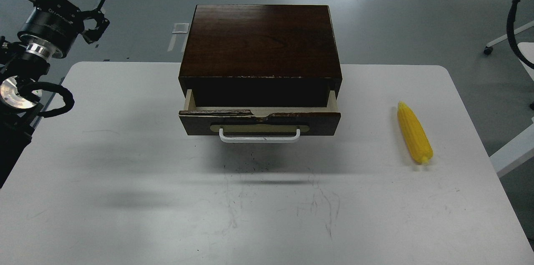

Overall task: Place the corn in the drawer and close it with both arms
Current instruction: 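Move the right gripper toward the yellow corn cob beside the box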

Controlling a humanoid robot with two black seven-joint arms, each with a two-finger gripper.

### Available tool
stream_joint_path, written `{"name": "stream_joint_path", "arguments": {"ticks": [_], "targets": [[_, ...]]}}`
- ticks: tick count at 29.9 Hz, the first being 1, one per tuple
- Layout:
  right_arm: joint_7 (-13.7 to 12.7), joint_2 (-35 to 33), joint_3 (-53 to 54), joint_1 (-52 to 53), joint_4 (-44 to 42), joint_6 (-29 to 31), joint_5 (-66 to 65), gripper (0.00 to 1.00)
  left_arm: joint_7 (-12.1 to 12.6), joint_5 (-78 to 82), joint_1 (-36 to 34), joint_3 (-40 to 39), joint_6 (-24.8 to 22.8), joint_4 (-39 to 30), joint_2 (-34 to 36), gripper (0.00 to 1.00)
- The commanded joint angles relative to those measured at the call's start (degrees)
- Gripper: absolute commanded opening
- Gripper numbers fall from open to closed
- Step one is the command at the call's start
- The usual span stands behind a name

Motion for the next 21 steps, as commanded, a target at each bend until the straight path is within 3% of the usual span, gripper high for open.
{"name": "stream_joint_path", "arguments": {"ticks": [1, 7, 13, 17, 21], "targets": [[-0.1, -1.3, -8.6, 4.2, 2.3, 0.0, -9.4, 1.0, -0.1, 0.0, 0.0, 0.0, 0.0, 0.0, 0.5, 0.98], [-0.1, -6.0, -17.2, 6.7, 11.0, 0.0, -24.1, 1.0, 0.4, 0.2, 0.0, 0.2, 0.0, 0.0, 0.9, 0.98], [-0.1, -12.1, -24.3, 6.6, 20.2, -1.8, -30.7, 1.0, 0.5, 0.4, 0.0, 0.1, 0.0, 0.0, 0.8, 0.98], [0.1, -13.5, -24.9, 5.7, 21.4, -2.6, -30.9, 1.0, 0.5, 0.4, 0.0, 0.1, 0.0, 0.0, 0.7, 0.98], [0.6, -13.6, -25.3, 3.2, 21.7, -3.0, -31.1, 0.92, 0.4, 0.4, 0.0, 0.1, 0.0, 0.0, 0.6, 0.98]]}}
